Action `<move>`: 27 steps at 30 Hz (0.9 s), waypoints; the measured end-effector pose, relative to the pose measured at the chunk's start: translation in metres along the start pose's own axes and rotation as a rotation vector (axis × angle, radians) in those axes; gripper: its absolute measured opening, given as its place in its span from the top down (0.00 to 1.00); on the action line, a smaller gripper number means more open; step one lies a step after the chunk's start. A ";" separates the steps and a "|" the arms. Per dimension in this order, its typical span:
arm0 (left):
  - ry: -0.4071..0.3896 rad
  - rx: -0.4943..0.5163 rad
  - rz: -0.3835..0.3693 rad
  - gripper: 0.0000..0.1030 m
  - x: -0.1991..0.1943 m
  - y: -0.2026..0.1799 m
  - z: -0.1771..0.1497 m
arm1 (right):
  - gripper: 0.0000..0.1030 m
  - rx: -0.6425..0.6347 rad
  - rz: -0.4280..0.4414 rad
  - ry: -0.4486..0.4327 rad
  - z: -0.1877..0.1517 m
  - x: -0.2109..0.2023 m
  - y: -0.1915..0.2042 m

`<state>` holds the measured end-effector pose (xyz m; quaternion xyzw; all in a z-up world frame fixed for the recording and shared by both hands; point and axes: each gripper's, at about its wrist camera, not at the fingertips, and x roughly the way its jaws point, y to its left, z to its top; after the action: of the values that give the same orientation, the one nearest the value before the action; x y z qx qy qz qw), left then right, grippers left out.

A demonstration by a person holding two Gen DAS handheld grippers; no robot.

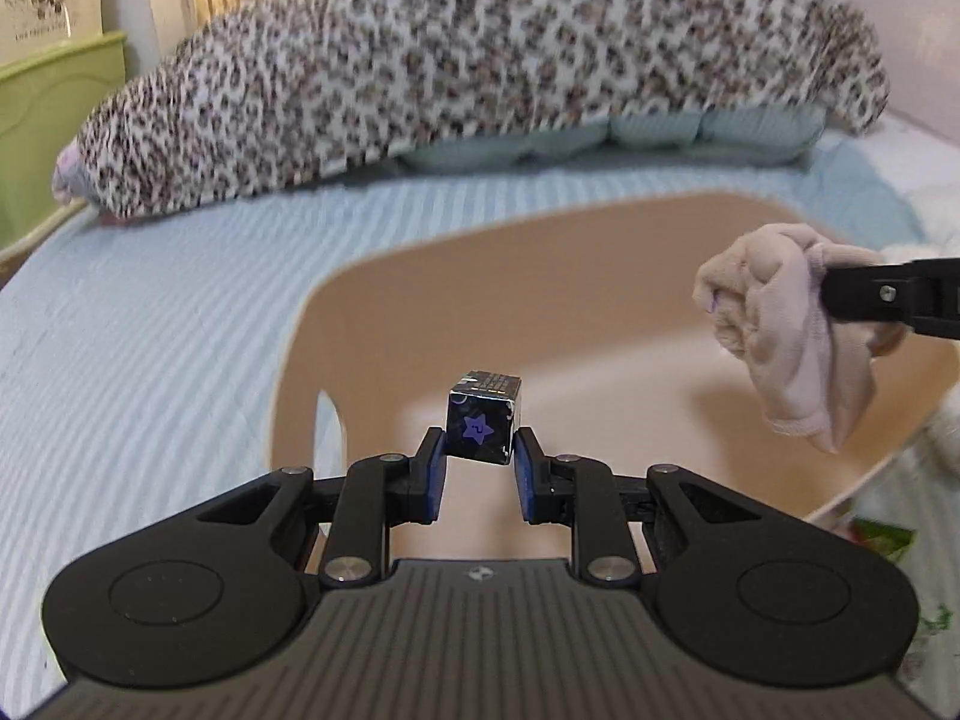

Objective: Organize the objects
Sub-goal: 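Carry both items over the basket and open both tools to drop them, then grasp the blue tissue pack with the left tool while the right tool grasps the herb bag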

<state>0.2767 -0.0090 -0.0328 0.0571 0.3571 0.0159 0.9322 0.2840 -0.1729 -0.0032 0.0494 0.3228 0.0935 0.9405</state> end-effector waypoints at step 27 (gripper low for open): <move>-0.037 0.057 0.010 0.03 -0.100 0.022 -0.036 | 0.00 -0.074 -0.048 0.015 -0.039 -0.118 -0.017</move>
<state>0.1787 0.0087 0.0099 0.0855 0.3398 0.0093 0.9365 0.1708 -0.2129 0.0337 0.0062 0.3273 0.0832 0.9412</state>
